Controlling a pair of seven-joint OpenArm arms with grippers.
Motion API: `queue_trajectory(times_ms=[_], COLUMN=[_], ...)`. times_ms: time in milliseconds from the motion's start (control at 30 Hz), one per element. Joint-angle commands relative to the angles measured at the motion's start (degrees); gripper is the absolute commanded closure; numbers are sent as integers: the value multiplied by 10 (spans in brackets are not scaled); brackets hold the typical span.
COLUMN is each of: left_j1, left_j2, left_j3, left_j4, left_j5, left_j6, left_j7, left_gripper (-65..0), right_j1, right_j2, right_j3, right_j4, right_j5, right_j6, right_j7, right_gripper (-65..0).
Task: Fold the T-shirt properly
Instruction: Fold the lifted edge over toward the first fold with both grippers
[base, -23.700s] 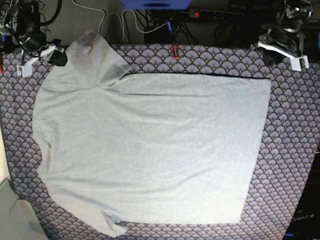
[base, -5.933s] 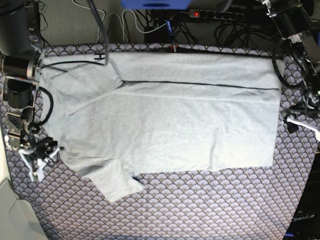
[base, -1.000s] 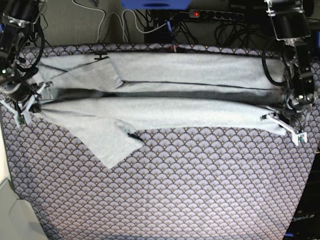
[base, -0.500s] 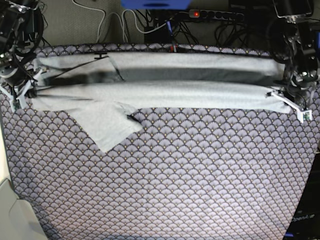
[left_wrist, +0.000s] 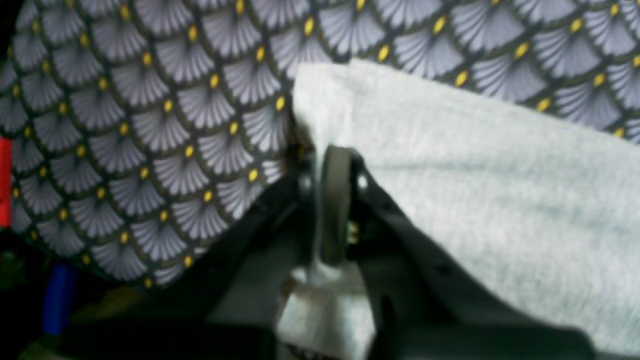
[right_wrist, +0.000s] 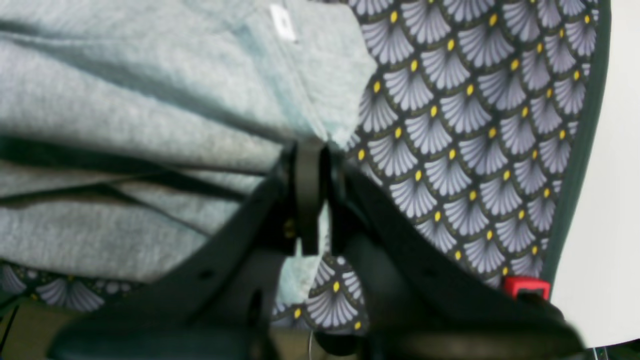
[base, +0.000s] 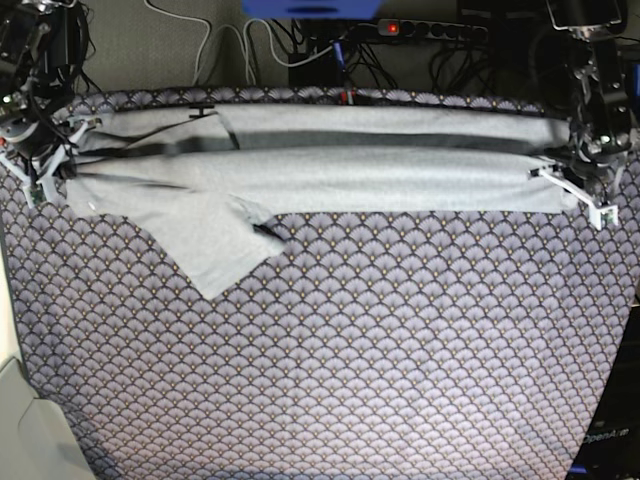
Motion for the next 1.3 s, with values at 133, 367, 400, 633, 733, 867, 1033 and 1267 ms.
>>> queue_trajectory(times_ms=[133, 367, 400, 633, 733, 867, 1033, 1267], left_j1=[-5, -4, -4, 6, 7, 9, 10, 28], left_j2=[-13, -13, -13, -13, -13, -13, -13, -8], left_j3=[-6, -5, -7, -5, -7, -8, -9, -9], left_j4=[-10, -9, -9, -5, -5, -5, 13, 126], left_j5=[11, 11, 11, 10, 10, 10, 10, 10], left_j6=[8, 8, 8, 7, 7, 7, 7, 7], left_j7=[-10, -10, -10, -10, -10, -10, -10, 10], left_gripper=[-5, -200, -242, -403, -449, -458, -458, -458], right_j1=[-14, -19, -19, -19, -19, -13, 7, 78], right_j2=[12, 12, 12, 14, 12, 11, 13, 40], right_j3=[4, 7, 7, 20, 43, 77, 114, 33], right_j4=[8, 8, 8, 8, 8, 8, 11, 24], right_j5=[-5, -4, -4, -5, -4, -4, -3, -5], right_j6=[-5, -5, -5, -5, -5, -5, -5, -5], right_j7=[6, 3, 3, 3, 3, 2, 2, -39], right_gripper=[0, -26, -50, -228, -261, -270, -270, -269])
